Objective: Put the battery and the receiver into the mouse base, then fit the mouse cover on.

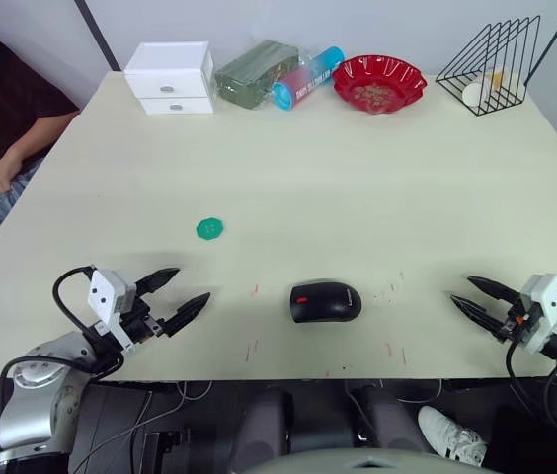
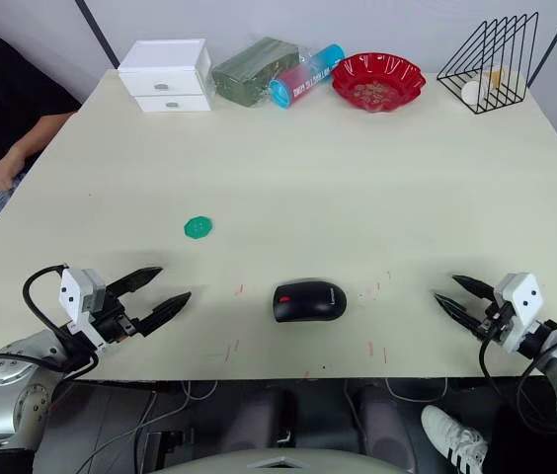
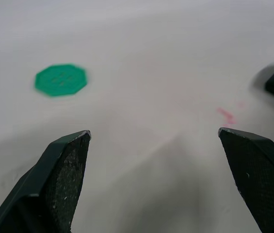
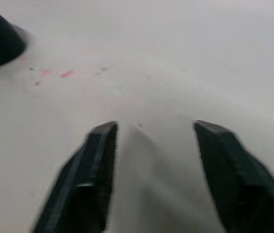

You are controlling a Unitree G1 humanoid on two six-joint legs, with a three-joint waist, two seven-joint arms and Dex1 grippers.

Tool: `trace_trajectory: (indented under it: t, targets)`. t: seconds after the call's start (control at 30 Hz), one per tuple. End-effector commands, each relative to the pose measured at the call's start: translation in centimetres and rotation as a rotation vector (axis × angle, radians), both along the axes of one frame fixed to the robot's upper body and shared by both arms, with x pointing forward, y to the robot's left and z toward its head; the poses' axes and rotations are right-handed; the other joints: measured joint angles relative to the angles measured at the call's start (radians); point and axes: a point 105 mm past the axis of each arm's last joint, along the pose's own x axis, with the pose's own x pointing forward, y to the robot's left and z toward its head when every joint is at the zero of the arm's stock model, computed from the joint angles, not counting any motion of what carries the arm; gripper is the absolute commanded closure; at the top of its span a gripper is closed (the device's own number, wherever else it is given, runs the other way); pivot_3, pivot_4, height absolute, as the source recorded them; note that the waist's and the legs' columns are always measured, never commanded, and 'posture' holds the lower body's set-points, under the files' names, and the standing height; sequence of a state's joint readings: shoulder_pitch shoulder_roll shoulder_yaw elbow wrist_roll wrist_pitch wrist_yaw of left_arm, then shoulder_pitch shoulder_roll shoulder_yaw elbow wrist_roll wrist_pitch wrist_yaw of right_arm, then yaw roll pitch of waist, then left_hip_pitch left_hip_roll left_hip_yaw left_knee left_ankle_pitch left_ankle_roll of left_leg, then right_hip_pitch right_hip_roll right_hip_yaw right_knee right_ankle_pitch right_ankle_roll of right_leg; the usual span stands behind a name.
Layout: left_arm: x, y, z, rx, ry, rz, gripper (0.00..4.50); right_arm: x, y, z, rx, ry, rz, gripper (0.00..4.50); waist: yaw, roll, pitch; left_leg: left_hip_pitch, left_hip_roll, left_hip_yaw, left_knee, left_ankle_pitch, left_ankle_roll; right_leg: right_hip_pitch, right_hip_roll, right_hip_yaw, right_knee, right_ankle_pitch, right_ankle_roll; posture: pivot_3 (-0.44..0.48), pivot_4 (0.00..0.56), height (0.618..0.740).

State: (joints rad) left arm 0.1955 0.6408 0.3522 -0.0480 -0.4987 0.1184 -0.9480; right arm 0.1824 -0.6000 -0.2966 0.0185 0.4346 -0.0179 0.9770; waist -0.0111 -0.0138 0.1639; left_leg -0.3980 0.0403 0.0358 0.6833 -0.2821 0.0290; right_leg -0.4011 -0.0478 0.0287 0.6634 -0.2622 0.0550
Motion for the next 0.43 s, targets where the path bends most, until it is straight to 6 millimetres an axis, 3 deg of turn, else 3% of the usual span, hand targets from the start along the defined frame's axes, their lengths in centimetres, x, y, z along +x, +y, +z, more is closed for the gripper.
trace_trajectory:
  t: [0.03, 0.1, 0.2, 0.43]
  targets:
    - [-0.1, 1.9, 0.1, 0.028, -0.018, 0.078, 0.0, -0.4, -1.4, 1.2, 0.006, -0.068, -0.054, 0.34, -0.001, 0.0, 0.0, 0.0, 0.0, 0.0, 0.0, 0.0, 0.0, 0.0, 0.0, 0.0, 0.0, 0.0, 0.0, 0.0, 0.15, 0.74]
    - [-0.2, 2.6, -0.4, 0.041, -0.002, 0.106, 0.0, -0.8, -1.6, 1.2, 0.013, -0.07, -0.064, 0.06, 0.0, 0.0, 0.0, 0.0, 0.0, 0.001, 0.0, 0.0, 0.0, 0.0, 0.0, 0.0, 0.0, 0.0, 0.0, 0.0, 0.15, 0.74]
    - [-0.4, 3.8, -1.3, 0.08, 0.016, 0.149, 0.0, -1.5, -2.6, 0.9, 0.029, -0.072, -0.108, 0.06, 0.001, 0.0, 0.0, 0.0, 0.0, 0.001, 0.0, 0.0, 0.0, 0.0, 0.0, 0.0, 0.0, 0.0, 0.0, 0.0, 0.15, 0.74]
    - [-0.3, 4.3, -1.5, 0.157, -0.017, 0.155, 0.0, -2.0, -2.7, 0.8, 0.053, -0.069, -0.124, 0.06, -0.003, 0.001, -0.001, 0.002, 0.0, 0.003, 0.0, 0.0, 0.0, 0.001, 0.0, 0.002, 0.0, 0.0, 0.0, 0.0, 0.15, 0.74]
